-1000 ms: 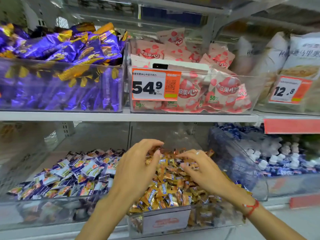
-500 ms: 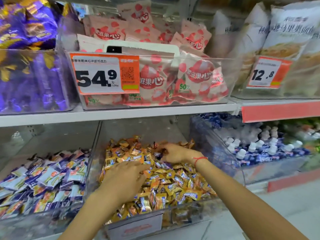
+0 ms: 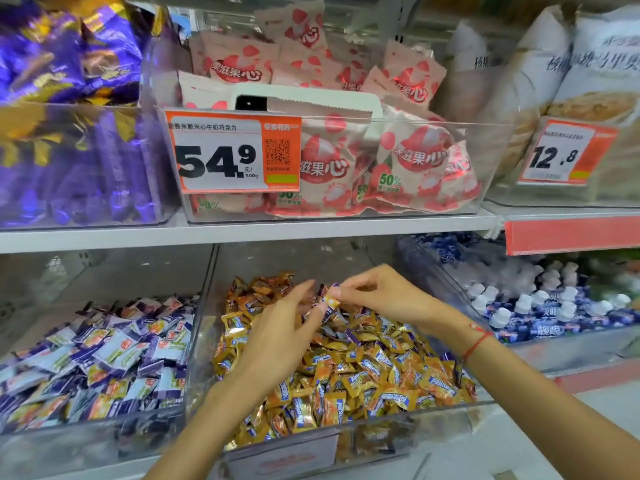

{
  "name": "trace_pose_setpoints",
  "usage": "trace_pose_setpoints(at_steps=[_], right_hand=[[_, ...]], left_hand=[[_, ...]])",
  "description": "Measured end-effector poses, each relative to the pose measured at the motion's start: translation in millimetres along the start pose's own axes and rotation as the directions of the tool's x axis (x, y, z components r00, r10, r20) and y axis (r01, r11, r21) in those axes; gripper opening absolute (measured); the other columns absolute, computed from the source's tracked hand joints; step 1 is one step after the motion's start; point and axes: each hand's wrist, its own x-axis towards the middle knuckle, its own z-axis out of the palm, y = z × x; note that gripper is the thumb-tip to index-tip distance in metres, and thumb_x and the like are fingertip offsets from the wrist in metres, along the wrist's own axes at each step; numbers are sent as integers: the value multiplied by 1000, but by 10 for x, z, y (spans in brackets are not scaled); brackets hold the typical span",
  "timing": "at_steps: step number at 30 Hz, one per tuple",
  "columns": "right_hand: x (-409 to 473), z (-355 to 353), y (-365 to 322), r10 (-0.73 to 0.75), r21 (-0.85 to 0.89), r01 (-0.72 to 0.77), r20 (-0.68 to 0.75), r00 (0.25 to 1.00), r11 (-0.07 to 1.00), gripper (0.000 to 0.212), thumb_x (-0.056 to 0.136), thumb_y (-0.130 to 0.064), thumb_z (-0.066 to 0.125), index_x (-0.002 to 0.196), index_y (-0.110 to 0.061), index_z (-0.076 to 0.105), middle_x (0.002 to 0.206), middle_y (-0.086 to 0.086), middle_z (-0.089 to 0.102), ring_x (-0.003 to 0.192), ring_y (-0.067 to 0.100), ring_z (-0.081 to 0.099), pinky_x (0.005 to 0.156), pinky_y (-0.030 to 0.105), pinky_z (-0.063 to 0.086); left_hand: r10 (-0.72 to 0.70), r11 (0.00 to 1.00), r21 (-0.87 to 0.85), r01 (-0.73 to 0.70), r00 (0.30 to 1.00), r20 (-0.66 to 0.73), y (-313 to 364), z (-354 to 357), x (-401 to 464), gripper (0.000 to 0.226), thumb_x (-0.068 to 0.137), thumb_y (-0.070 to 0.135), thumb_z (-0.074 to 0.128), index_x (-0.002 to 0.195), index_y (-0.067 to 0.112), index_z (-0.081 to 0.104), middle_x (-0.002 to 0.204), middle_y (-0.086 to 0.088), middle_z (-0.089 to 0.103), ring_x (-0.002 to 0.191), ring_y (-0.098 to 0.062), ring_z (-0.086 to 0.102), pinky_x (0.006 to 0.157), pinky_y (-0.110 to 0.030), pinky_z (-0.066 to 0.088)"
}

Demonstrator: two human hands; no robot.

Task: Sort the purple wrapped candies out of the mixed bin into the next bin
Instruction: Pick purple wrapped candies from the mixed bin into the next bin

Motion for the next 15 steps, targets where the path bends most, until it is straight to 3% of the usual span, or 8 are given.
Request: trace_pose_setpoints(at_steps=[2,5,7,10,12,14,15], right_hand=[[-87,64,-82,-23,124,39,-129,991,992,20,84,-31,72,87,-13,79,79,6,74,70,7,63,71,22,50],[-120,75,-35,45,182,-8,-197,979,983,24,85,-36,68,86,-13,76,70,-4,71,63,5,62,62,17,48],[-51,43,113,146,4,-147,-122,982,989,29,87,-44,64,94,-18,74,82,-5,72,70,5,65,65,18,51],[96,111,316,289,-453,-205,125,949,868,37,89,-42,65,117,-18,66,115,-3,66,104,12,63,86,24,49],[188,221,340,332,-522,-184,205,921,833,40,94,-32,59,132,-18,57,122,-4,61,107,15,60,85,22,46],[261,303,314,305,-543,-143,222,926,828,42,95,-20,56,137,-19,52,118,-4,62,99,15,61,80,20,46],[294,328,319,281,-569,-110,222,934,815,43,94,-18,56,138,-19,52,125,-1,61,104,19,60,82,21,44]], left_hand=[[11,979,-204,-20,999,-42,62,18,-21,31,93,37,57,124,38,57,119,12,66,94,2,66,86,-30,57],[-11,975,-223,-17,992,-122,78,-11,-76,17,86,42,61,102,38,66,97,20,69,81,2,68,79,-30,58],[-43,975,-223,16,992,-118,62,-22,-97,5,90,41,59,95,40,59,96,19,66,80,2,67,79,-32,58],[-75,976,-211,55,993,-87,43,2,-138,7,95,43,49,98,38,48,103,14,63,90,-3,64,81,-39,56],[-82,969,-241,62,994,-77,43,17,-167,4,98,39,45,101,36,44,103,14,65,91,-6,65,80,-42,56],[-96,958,-279,69,992,-87,38,22,-173,5,100,31,43,102,35,43,100,13,67,87,-6,66,79,-40,57],[-104,955,-289,72,990,-94,30,21,-174,8,101,29,43,105,36,43,98,12,67,85,-5,67,78,-38,57]])
